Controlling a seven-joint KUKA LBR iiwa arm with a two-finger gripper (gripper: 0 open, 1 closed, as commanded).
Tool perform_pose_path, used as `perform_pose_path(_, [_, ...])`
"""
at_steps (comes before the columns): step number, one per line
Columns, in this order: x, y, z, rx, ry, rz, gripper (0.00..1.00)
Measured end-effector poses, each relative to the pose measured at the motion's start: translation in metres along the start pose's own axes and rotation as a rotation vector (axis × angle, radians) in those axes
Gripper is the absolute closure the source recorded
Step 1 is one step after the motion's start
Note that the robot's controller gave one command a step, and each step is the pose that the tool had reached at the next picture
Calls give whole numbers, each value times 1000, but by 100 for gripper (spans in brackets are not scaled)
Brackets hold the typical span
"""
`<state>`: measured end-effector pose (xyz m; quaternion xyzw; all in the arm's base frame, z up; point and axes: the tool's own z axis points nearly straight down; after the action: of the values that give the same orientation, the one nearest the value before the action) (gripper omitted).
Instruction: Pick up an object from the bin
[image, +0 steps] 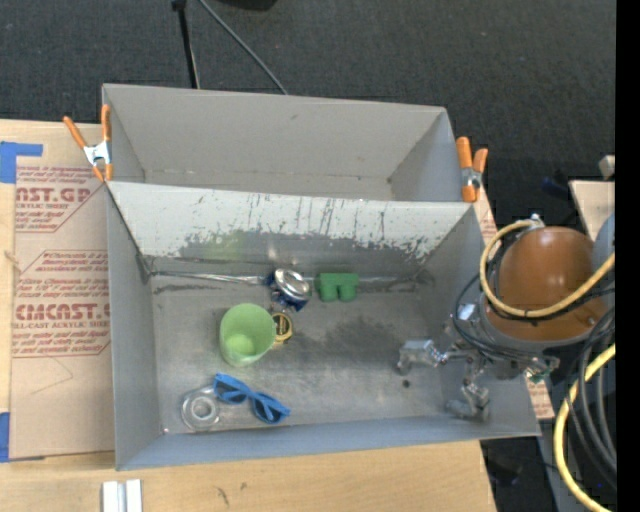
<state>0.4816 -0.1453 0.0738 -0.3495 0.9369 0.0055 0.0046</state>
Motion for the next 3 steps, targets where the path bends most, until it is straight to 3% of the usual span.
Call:
perform_pose_path(1, [6,-4,0,6,10,-1,100])
perform_pose_path(2, [-1,-1,0,1,-1,-1,0])
perform_pose_path(3, [6,-4,0,6,10,-1,100])
